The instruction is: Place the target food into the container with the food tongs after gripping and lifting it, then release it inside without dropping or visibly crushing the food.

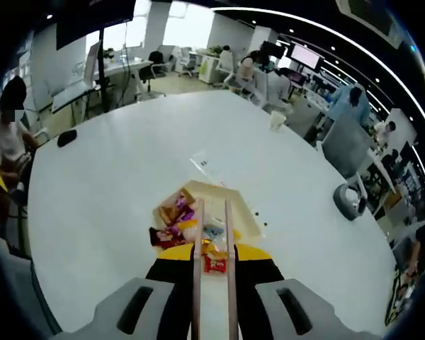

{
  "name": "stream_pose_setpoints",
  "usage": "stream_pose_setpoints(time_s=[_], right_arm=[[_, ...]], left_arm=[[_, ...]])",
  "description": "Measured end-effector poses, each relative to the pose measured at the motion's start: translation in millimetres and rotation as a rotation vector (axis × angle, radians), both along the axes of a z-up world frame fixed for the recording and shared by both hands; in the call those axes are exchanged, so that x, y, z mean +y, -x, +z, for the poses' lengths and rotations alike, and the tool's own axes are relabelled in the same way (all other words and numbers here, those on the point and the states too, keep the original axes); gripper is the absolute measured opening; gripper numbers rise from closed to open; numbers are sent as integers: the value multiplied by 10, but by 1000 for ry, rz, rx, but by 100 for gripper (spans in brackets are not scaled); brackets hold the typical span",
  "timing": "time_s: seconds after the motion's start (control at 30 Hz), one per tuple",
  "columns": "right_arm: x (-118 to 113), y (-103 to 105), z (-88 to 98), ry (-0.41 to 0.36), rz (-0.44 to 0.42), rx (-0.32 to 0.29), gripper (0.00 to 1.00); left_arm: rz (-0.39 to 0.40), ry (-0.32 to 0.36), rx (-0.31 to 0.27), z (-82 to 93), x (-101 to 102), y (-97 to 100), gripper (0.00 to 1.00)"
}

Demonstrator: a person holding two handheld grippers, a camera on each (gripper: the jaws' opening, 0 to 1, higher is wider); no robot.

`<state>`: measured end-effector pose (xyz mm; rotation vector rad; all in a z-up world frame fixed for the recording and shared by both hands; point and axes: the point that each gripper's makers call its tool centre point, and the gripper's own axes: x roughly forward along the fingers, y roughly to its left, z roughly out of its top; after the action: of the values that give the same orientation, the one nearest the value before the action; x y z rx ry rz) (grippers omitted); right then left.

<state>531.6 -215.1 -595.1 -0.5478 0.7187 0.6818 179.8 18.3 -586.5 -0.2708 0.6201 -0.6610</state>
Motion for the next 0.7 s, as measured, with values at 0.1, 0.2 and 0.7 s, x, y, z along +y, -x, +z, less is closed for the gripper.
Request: stream_pose_setpoints(time_s=[0.1, 0.2, 0.7], right_arm=[[-10, -18, -22, 24, 16, 0, 18], [-23, -25, -7, 13, 4, -5, 19], [-39, 13, 1, -2, 2, -7, 20]], left_arm=[[-1, -1, 1, -6, 0, 1, 67], [1, -1, 5, -19, 2, 10, 67], [-3, -4, 5, -15, -11, 18, 67]])
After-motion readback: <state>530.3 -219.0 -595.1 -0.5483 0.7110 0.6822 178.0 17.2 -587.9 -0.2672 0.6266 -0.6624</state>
